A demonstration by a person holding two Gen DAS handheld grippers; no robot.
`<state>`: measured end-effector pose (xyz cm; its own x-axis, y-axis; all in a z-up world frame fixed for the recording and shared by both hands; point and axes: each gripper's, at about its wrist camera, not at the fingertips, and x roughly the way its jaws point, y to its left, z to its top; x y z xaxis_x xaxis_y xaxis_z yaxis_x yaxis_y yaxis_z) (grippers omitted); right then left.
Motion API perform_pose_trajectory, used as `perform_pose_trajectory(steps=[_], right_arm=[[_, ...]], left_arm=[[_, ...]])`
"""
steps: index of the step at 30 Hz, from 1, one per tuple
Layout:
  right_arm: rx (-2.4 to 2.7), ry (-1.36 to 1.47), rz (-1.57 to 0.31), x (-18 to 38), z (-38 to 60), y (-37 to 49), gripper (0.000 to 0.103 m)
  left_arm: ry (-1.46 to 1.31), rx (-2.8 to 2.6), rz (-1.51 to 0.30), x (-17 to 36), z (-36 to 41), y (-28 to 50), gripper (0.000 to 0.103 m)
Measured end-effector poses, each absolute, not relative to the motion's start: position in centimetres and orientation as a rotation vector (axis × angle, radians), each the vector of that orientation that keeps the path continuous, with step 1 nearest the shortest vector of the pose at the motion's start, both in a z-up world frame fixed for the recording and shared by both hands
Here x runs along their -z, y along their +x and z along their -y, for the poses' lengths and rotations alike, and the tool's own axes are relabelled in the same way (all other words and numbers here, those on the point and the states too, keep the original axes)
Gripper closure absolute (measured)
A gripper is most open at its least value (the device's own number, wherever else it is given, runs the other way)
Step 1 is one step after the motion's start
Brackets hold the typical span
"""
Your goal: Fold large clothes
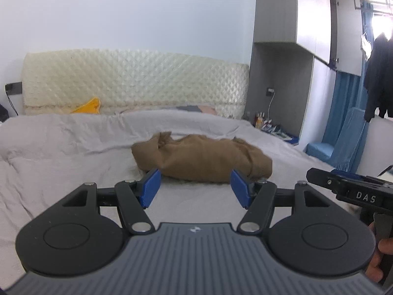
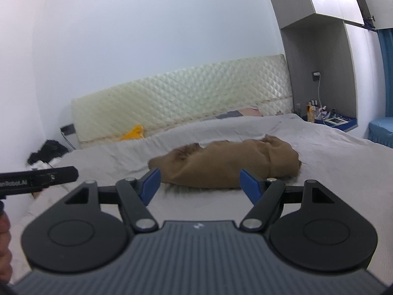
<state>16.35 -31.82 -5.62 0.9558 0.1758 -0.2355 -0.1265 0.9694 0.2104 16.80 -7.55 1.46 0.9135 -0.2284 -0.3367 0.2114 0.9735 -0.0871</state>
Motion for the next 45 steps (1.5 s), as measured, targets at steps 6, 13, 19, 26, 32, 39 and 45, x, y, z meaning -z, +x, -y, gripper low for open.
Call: perform_pose_trajectory(steps=[6,13,19,26,32,39,45], right_arm=[[-0.134,0.161,-0.294,8.9,31.5,17.9,0.029],[-0.113,0.164,-0.296,10.6,31.9,18.8,0.029],[-0.116,0.150,-0.319,11.3,31.7,19.3,0.029],[-0.122,0.155,-0.326,11.5,31.7,19.4,0.029],[-0.119,0.154,-0.323,11.5,31.8,19.5,0.029],[-0.115,0.146,-0.320,11.6,31.5,19.3,0.029],[-0.103,0.146,-0.311,11.6,31.5,19.0,0.029]], left_arm=[[-0.036,0.201,-0.389,2.1,7.9,19.1,0.034],[-0.051,0.198,-0.415,4.3,8.3,20.9,0.034],[-0.059,0.194,-0.430,4.9,8.1,22.0,0.034],[-0.057,0.181,-0.440,5.4,8.0,22.4,0.034],[-0.053,0.176,-0.430,5.4,8.2,22.2,0.034],[-0.062,0.164,-0.417,5.3,8.3,21.7,0.034],[-0.059,0.159,-0.413,5.2,8.3,21.7,0.033]])
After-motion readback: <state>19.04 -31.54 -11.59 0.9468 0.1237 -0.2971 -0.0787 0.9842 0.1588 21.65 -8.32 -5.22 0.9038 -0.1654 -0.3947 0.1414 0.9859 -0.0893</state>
